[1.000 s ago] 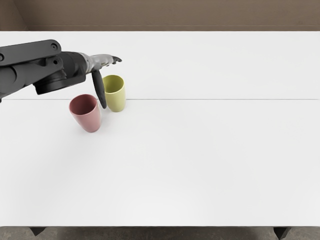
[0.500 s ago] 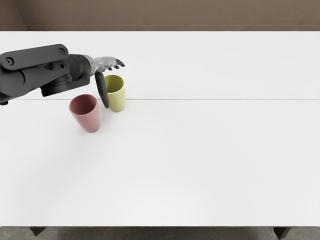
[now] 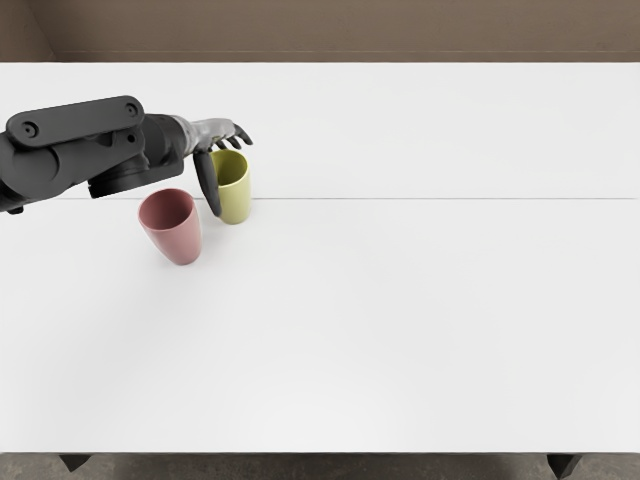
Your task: Pick up cup and place in cup with left hand
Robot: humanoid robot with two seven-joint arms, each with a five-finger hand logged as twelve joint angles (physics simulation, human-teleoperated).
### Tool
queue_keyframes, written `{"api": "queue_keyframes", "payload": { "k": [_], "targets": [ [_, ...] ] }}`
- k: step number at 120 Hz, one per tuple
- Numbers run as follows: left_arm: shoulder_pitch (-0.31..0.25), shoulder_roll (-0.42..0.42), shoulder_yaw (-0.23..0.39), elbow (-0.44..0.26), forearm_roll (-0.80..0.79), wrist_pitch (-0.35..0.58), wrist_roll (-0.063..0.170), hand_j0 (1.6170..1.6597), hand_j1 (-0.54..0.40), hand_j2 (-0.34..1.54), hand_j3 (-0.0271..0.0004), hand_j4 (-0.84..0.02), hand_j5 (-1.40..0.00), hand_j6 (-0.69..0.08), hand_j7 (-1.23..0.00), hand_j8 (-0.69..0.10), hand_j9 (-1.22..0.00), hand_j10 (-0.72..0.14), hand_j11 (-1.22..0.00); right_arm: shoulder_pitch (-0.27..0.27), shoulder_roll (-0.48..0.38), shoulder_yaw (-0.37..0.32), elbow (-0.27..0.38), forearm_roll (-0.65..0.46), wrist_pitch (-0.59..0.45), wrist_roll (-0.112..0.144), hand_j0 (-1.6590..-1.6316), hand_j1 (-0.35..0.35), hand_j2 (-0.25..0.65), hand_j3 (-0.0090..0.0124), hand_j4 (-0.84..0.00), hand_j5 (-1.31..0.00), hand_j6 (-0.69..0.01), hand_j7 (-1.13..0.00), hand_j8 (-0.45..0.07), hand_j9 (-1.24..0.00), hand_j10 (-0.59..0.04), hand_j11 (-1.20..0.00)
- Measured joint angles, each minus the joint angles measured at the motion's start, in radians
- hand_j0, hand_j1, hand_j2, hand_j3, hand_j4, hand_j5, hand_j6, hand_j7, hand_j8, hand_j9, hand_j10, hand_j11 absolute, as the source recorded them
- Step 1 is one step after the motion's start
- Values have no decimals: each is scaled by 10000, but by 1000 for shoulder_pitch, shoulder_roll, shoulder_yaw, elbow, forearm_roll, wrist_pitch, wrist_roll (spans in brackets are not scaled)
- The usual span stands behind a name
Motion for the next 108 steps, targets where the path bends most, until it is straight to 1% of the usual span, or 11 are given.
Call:
{"api": "queue_keyframes", "payload": {
  "k": [66, 71, 75, 80, 84, 97, 108],
  "targets": [
    [8, -10, 0, 19, 11, 2, 0, 16580, 59, 609, 0, -2890, -3737, -2896, -3737, -2893, -3737, -2883, -3738, 0, 0, 0, 0, 0, 0, 0, -16581, -3490, 0, 0, -1, 0, -1, 0, -1, 0, 0, 0],
    [11, -10, 0, 22, 14, 2, 0, 16581, -170, 713, 0, -2953, -3828, -2960, -3828, -2957, -3828, -2948, -3828, 0, 0, 0, 0, 0, 0, 0, -16581, -3491, 0, 0, -1, 0, -2, 0, -1, 0, 0, 0],
    [14, -11, -1, 24, 16, 1, 0, 16582, -879, 1115, 0, -2985, -3945, -2992, -3944, -2990, -3943, -2981, -3944, 0, 0, 0, 0, 0, 0, 0, -16581, -3491, 0, 0, -1, 0, -2, 0, -1, 0, -1, 0],
    [14, -13, -1, 27, 19, 1, 0, 16582, -1195, 1273, 0, -3056, -4064, -3064, -4061, -3063, -4059, -3056, -4059, 0, 0, 0, 0, 0, 0, 0, -16581, -3491, 0, 0, -1, 0, -2, 0, -1, 0, 0, 0],
    [14, -14, -1, 28, 20, 1, 0, 16580, -1156, 1240, 0, -3128, -4171, -2984, -4160, -3139, -4158, -3132, -4158, 0, 0, 0, 0, 0, 0, 0, -16581, -3491, 0, 0, -1, 0, -2, 0, -1, 0, -1, 0],
    [14, -15, -1, 30, 22, 1, 0, 16578, -917, 1018, 0, -3359, -4436, -3204, -4427, -3365, -4428, -3358, -4429, 0, 0, 0, 0, 0, 0, 0, -16581, -3491, 0, 0, -1, 0, -2, 0, -1, 0, 0, 0],
    [14, -14, -2, 30, 22, 1, 0, 16575, -841, 876, 0, -3550, -4670, -3230, -4667, -3552, -4666, -3546, -4666, 0, 0, 0, 0, 0, 0, 0, -16581, -3491, 0, 0, -1, 0, -2, 0, -1, 0, 0, 0]
  ]
}}
